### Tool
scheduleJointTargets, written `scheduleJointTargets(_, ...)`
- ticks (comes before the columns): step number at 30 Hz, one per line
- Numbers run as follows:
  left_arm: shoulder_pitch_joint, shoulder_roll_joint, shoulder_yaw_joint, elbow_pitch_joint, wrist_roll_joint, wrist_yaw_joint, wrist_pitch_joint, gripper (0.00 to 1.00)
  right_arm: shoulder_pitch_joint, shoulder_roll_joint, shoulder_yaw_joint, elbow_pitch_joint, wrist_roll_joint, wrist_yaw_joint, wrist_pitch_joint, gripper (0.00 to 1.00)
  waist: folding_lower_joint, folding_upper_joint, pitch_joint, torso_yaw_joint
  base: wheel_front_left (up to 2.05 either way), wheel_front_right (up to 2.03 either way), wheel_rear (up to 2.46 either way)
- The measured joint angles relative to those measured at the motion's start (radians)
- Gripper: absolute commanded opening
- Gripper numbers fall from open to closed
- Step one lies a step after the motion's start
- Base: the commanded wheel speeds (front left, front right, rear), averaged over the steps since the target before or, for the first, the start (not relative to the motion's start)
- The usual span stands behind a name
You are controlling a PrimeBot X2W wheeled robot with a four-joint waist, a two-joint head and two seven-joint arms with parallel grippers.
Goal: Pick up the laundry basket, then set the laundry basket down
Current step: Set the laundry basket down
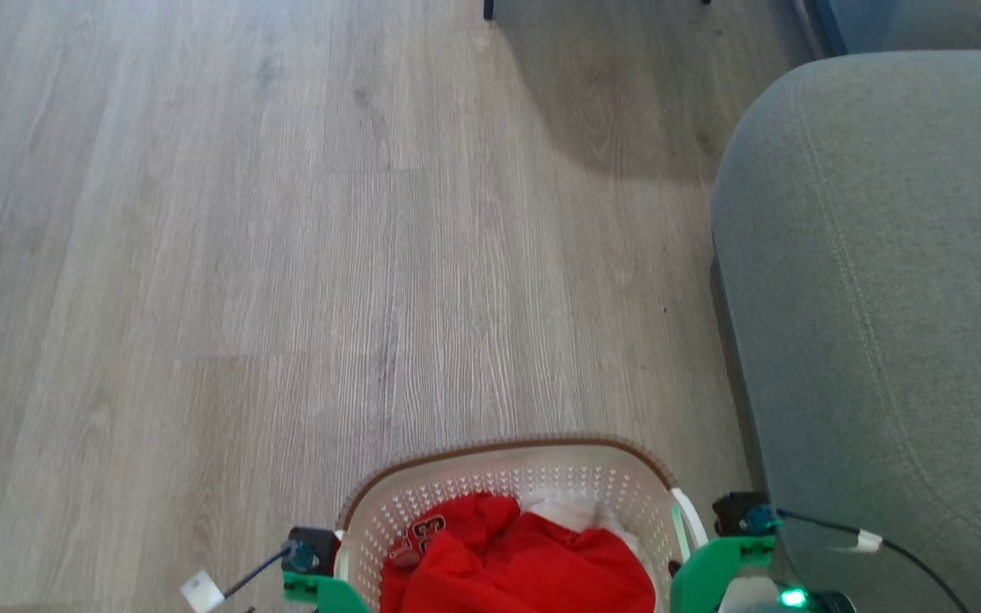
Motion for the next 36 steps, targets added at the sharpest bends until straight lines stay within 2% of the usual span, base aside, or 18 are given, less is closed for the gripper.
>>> scheduleJointTargets(15,-0.196,0.001,0.009,0.005,-0.015,0.009,-0.048,0.00,-0.216,-0.001,0.024,0.026,0.014,0.000,-0.037,0.00,0.0002,0.0000,0.171,-0.010,0.00,0.00,0.00)
scheduleJointTargets(26,-0.449,0.009,0.025,0.008,-0.013,0.009,-0.078,0.00,-0.477,-0.003,0.021,0.054,0.008,0.000,-0.063,0.00,0.0003,0.0000,0.412,-0.011,0.00,0.00,0.00)
scheduleJointTargets(36,-0.651,0.013,0.026,0.011,0.007,0.018,-0.099,0.00,-0.674,-0.012,-0.028,0.074,-0.041,0.000,-0.074,0.00,0.0003,-0.0001,0.653,0.002,0.00,0.00,0.00)
